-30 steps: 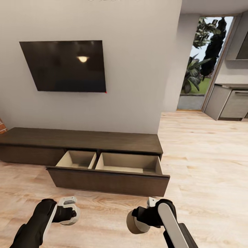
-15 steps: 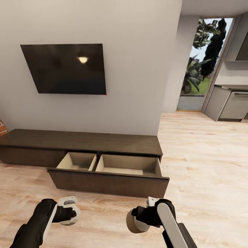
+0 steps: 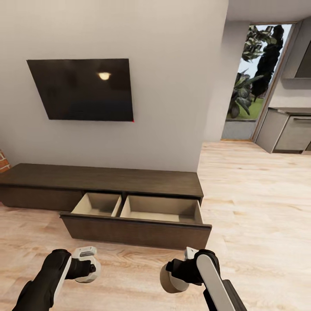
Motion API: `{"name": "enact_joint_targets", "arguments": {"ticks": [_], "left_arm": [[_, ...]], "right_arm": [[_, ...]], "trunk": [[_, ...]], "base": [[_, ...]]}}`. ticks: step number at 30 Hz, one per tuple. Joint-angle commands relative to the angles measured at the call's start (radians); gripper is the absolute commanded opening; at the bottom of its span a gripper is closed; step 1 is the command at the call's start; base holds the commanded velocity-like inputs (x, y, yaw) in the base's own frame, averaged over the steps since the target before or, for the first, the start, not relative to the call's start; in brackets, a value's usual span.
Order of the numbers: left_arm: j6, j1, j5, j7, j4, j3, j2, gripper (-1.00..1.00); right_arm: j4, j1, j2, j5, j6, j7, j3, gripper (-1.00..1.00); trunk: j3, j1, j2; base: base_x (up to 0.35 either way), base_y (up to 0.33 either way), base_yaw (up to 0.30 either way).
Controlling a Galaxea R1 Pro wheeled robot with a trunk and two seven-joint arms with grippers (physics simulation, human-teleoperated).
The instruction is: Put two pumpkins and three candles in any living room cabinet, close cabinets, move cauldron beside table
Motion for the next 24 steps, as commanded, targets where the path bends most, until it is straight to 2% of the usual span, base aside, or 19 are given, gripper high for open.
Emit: {"name": "enact_joint_targets", "arguments": {"ticks": [1, 11, 13, 15, 18, 20, 21, 23, 24], "left_arm": [[0.0, 0.0, 0.0, 0.0, 0.0, 0.0, 0.0, -1.0], [0.014, 0.0, 0.006, -0.008, -0.004, 0.004, 0.006, -1.0], [0.033, 0.0, 0.01, -0.012, -0.023, 0.007, 0.009, -1.0], [0.044, 0.0, 0.012, -0.028, -0.051, 0.009, 0.012, -1.0], [0.048, 0.0, 0.011, -0.081, -0.076, 0.011, 0.028, -1.0], [0.051, 0.0, 0.012, -0.147, -0.086, 0.012, 0.061, -1.0], [0.051, 0.0, 0.012, -0.167, -0.087, 0.012, 0.07, -1.0], [0.052, 0.0, 0.012, -0.257, -0.09, 0.012, 0.106, -1.0], [0.052, 0.0, 0.012, -0.28, -0.091, 0.012, 0.114, -1.0]], "right_arm": [[0.0, 0.0, 0.0, -0.003, -0.001, -0.002, 0.0, -1.0], [-0.02, 0.001, 0.0, -0.015, 0.004, -0.005, -0.005, -1.0], [-0.047, 0.001, -0.004, -0.028, 0.007, -0.005, -0.005, -1.0], [-0.077, 0.001, -0.009, -0.058, 0.011, -0.004, -0.005, -1.0], [-0.099, 0.001, -0.014, -0.122, 0.013, -0.004, -0.007, -1.0], [-0.107, 0.001, -0.018, -0.177, 0.013, -0.004, -0.008, -1.0], [-0.108, 0.0, -0.021, -0.188, 0.013, -0.004, -0.008, -1.0], [-0.111, 0.0, -0.037, -0.219, 0.013, 0.0, -0.009, -1.0], [-0.112, 0.0, -0.042, -0.224, 0.013, 0.001, -0.009, -1.0]], "trunk": [[0.003, -0.004, 0.007], [0.035, -0.042, 0.077], [0.041, -0.05, 0.091], [0.047, -0.058, 0.105], [0.056, -0.069, 0.126], [0.063, -0.077, 0.14], [0.066, -0.081, 0.147], [0.072, -0.088, 0.161], [0.075, -0.092, 0.168]], "base": [[0.0, 0.0, 0.0], [0.0, 0.0, 0.0], [0.0, 0.0, 0.0], [0.0, 0.0, 0.0], [0.0, 0.0, 0.0], [0.0, 0.0, 0.0], [0.0, 0.0, 0.0], [0.0, 0.0, 0.0], [0.0, 0.0, 0.0]]}}
